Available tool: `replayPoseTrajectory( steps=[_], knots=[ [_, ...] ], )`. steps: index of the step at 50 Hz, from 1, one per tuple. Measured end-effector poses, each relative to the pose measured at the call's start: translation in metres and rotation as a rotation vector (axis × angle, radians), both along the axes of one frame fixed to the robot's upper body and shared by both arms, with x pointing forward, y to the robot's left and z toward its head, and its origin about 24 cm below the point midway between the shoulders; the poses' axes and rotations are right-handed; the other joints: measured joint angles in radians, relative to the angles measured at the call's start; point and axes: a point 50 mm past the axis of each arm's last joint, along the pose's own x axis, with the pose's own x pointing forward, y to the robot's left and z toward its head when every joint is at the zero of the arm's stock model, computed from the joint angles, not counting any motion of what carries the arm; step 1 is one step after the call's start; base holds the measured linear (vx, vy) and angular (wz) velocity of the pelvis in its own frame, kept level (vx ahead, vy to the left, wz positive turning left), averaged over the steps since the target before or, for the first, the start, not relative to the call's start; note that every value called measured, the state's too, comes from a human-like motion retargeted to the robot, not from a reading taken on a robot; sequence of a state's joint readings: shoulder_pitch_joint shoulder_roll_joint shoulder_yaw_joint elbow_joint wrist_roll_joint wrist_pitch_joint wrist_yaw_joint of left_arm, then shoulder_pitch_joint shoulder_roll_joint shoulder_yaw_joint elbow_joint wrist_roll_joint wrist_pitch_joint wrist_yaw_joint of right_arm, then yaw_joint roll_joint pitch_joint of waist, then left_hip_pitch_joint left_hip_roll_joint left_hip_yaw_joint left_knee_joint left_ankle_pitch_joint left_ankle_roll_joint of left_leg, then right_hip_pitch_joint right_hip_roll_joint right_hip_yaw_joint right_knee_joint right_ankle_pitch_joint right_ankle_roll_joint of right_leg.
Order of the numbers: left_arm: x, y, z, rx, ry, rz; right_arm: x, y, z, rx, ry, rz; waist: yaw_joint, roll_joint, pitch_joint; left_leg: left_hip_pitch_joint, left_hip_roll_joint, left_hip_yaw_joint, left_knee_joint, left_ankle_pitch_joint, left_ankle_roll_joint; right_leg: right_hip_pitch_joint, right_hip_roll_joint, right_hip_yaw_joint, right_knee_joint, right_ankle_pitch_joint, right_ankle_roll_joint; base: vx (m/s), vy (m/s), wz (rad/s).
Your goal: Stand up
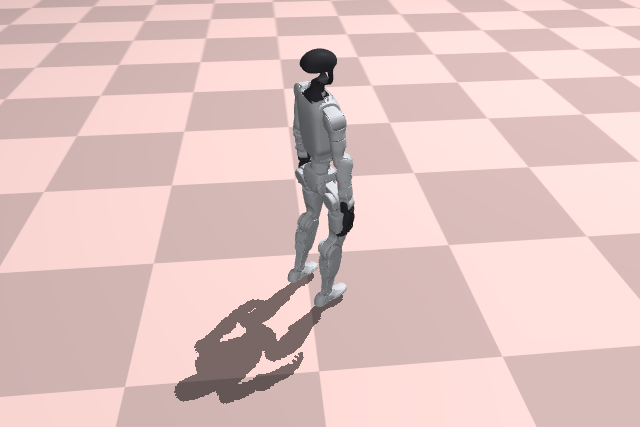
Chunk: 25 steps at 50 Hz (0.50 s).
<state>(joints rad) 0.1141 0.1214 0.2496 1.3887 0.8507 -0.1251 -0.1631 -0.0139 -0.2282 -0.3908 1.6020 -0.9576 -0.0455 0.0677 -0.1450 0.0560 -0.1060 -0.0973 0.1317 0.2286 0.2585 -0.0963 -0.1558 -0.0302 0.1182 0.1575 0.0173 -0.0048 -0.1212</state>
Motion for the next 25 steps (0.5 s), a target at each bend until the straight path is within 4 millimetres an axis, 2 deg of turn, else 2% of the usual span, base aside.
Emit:
replayPoseTrajectory(
  steps=[7,14,25],
  knots=[
    [0.006,0.003,0.001,0.005,0.001,-0.098,-0.008,-0.004,0.001,-0.010,0.014,-0.033,-0.019,0.005,-0.013,0.026,0.002,0.032,-0.027,0.001,0.007,-0.001,0.001,0.010,0.000,0.001,0.003,0.03,0.00,-0.14],
    [-0.001,0.003,0.001,-0.015,0.057,-0.169,-0.009,-0.004,0.001,-0.003,0.016,-0.037,-0.025,0.007,-0.012,0.042,-0.001,0.048,-0.039,-0.004,0.007,-0.002,0.000,0.023,-0.001,0.004,0.008,0.01,0.01,-0.14],
    [-0.009,0.005,0.000,0.021,0.107,-0.271,-0.005,0.009,-0.002,0.049,-0.004,-0.039,-0.046,-0.001,-0.003,0.034,-0.007,0.036,-0.034,-0.010,0.002,-0.010,-0.001,0.008,-0.005,0.008,0.004,-0.01,0.00,0.05]
  ],
)
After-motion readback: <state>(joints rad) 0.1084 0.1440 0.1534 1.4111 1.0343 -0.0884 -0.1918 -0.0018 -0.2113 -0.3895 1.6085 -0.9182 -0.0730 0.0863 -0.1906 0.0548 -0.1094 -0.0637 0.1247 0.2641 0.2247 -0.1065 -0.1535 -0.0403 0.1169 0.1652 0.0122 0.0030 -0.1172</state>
